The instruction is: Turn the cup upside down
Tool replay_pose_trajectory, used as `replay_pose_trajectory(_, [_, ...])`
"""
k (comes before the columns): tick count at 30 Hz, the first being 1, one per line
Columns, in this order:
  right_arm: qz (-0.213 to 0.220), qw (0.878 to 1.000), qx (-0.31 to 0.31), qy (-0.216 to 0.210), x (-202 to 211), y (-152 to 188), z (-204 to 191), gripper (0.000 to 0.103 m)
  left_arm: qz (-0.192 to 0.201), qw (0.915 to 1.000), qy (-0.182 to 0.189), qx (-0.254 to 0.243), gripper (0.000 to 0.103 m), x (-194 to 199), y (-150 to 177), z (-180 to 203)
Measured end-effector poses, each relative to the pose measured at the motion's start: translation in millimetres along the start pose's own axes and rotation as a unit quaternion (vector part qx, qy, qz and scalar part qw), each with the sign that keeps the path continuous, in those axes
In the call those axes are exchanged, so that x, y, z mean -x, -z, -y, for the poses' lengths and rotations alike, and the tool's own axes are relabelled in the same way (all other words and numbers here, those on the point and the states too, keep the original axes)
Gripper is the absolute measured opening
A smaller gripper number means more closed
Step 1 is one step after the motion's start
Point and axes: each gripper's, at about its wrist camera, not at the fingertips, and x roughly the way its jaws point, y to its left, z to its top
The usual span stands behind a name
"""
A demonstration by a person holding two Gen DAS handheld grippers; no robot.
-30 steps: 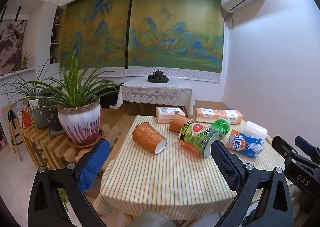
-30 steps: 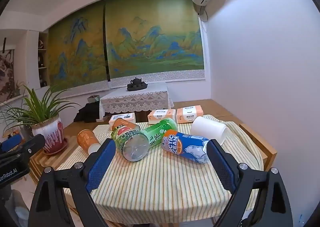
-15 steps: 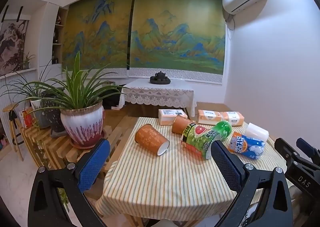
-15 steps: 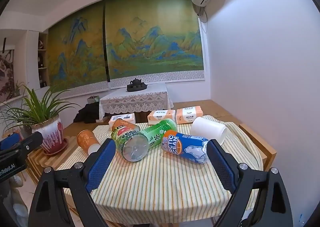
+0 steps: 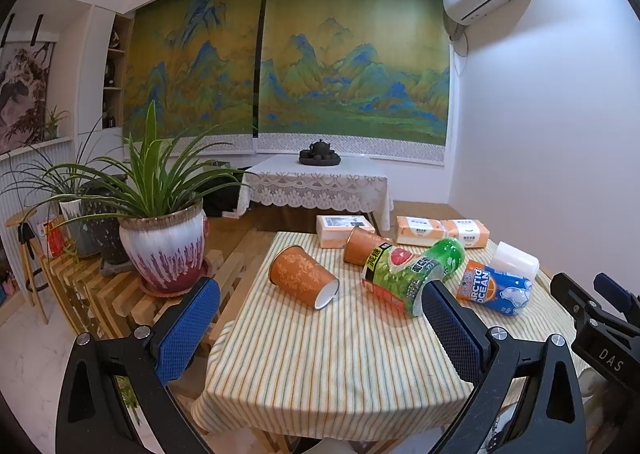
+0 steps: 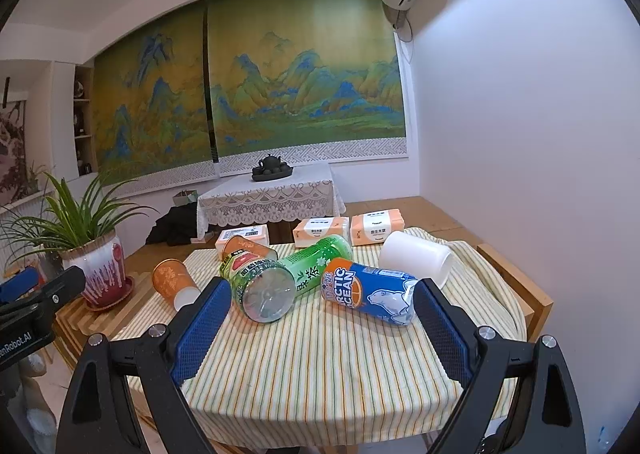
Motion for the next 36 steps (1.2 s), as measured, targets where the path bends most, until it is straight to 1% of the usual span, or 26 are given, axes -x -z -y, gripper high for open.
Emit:
replay_pose_trajectory(12, [-0.006,1.0,-0.002,-0.001,-3.0,3.8,0.8,0.09,-0.011,0.9999,-0.001,0.009,0.102,-6.1,-0.5,-5.7])
replay_pose_trajectory(36, [-0.008,1.0,-0.003,0.0,-3.5,6.9,-0.5,0.09,-0.012,0.9999,-0.001,0.01,0.102,-5.4,2.0,-4.6])
